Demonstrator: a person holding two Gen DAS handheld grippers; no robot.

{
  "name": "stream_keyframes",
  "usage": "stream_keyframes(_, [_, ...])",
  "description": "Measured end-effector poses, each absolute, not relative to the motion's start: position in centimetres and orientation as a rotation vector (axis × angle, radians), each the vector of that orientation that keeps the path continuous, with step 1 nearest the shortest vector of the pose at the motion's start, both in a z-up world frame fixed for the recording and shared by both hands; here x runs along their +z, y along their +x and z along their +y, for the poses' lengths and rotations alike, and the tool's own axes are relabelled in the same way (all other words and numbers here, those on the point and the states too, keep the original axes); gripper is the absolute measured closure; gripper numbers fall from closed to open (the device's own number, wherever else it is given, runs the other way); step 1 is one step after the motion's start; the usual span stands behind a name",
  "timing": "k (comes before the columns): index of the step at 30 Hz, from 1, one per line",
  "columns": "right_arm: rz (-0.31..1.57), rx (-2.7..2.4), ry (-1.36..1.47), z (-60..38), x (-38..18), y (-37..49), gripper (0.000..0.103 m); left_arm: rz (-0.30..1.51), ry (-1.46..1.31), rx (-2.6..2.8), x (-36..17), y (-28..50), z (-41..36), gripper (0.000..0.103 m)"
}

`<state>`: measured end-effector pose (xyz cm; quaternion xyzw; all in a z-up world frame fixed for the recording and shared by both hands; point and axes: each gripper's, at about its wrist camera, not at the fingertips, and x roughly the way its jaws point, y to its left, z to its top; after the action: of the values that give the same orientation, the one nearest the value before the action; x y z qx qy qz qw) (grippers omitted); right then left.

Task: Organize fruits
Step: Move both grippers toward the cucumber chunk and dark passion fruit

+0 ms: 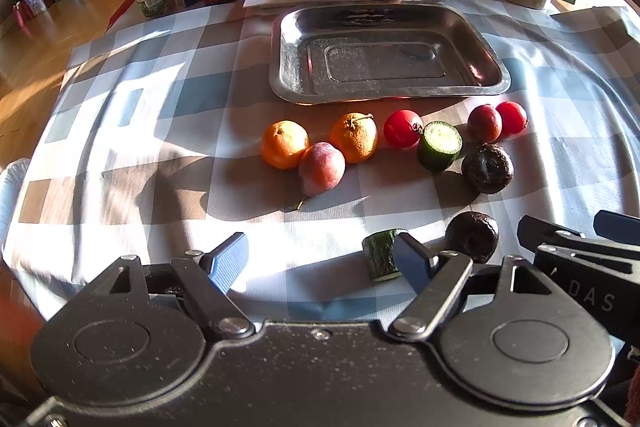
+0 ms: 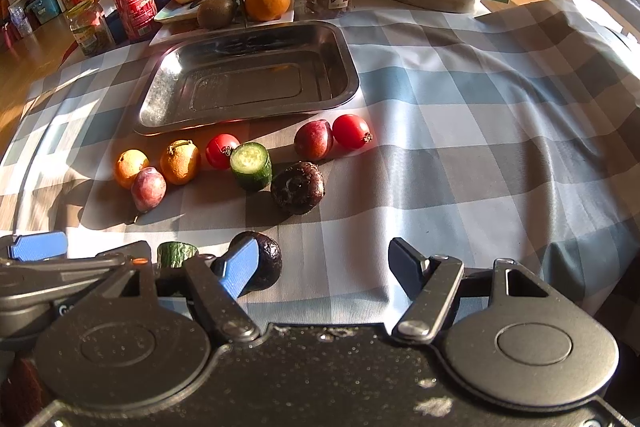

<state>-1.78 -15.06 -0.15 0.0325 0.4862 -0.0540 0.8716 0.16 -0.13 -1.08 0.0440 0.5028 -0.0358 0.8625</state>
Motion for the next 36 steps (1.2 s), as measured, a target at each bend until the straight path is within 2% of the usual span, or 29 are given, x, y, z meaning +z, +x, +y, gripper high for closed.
stream_keyframes(36, [1.020,-0.098,0.065,-14.84,-0.15,-1.88,0.034,1.089,0.078,-0.079,-1.29,0.31,-0.02,0.024])
